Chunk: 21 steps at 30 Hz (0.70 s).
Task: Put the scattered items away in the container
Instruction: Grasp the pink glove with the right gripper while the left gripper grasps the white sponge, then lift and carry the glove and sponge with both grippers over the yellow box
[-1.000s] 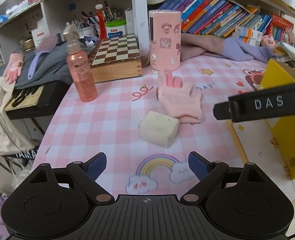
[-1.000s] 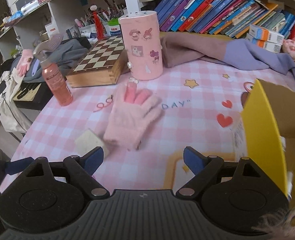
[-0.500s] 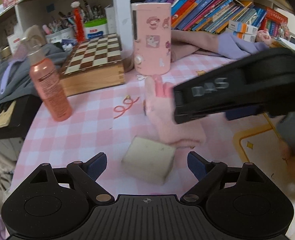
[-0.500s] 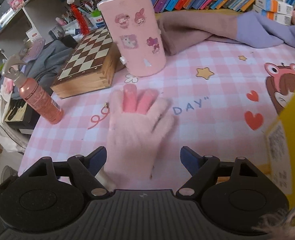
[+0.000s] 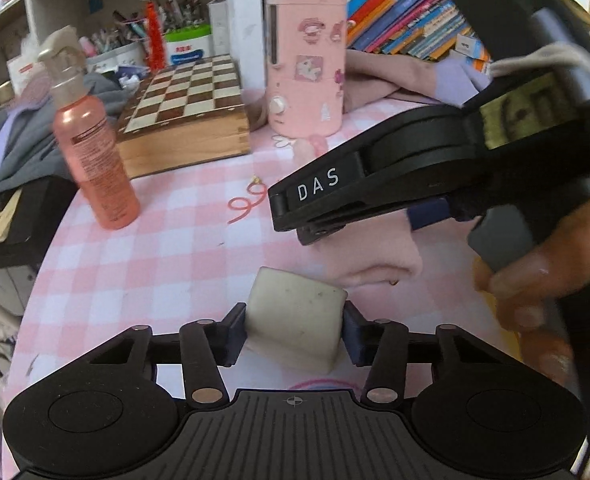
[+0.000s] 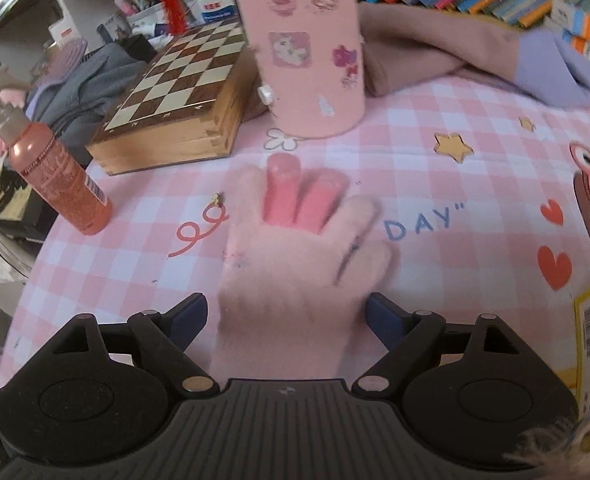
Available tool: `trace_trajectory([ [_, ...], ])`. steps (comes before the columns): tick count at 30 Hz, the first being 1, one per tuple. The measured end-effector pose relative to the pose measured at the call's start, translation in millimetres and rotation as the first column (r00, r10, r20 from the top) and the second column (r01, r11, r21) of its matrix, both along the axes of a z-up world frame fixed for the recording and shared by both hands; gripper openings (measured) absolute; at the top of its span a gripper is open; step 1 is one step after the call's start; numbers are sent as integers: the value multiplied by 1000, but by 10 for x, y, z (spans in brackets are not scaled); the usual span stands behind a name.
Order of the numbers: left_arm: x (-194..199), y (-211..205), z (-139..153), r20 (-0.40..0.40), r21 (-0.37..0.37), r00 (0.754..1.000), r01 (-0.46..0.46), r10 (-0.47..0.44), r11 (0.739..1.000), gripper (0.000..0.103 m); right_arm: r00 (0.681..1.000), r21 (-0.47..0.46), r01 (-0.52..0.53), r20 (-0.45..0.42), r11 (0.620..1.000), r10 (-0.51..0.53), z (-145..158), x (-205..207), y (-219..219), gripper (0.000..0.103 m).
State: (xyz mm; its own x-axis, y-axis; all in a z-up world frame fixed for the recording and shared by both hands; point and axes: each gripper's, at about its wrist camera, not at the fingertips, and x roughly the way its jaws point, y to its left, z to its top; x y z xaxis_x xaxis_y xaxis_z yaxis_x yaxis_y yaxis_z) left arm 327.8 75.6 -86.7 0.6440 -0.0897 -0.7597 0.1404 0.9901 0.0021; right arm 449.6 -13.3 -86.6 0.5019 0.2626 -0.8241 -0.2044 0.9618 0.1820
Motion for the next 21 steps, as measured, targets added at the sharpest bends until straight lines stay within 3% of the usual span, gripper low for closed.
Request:
trace_trajectory([
  [3,-75,94,36,-1,-8,999,-38,38,999,43,999,-56,-19,25,998,21,-20,7,77,83],
  [6,-119,180,72,0,-21,997,-72,72,997,41,996,-144,-52,68,988,62,-31,-22,146,61],
  [8,-134,230,107,0,-41,996,-93,93,995,40,992,-152,-74,90,986,88,-20,-48,143,37],
  [10,-153,263,154,4,-64,994,-109,110,992,39,991,-143,-82,95,986,96,9,-64,121,24],
  [21,-298,194,547,105,-105,989,-95,106,990,36,985,-20,-77,153,997,79,453,-383,-136,19],
])
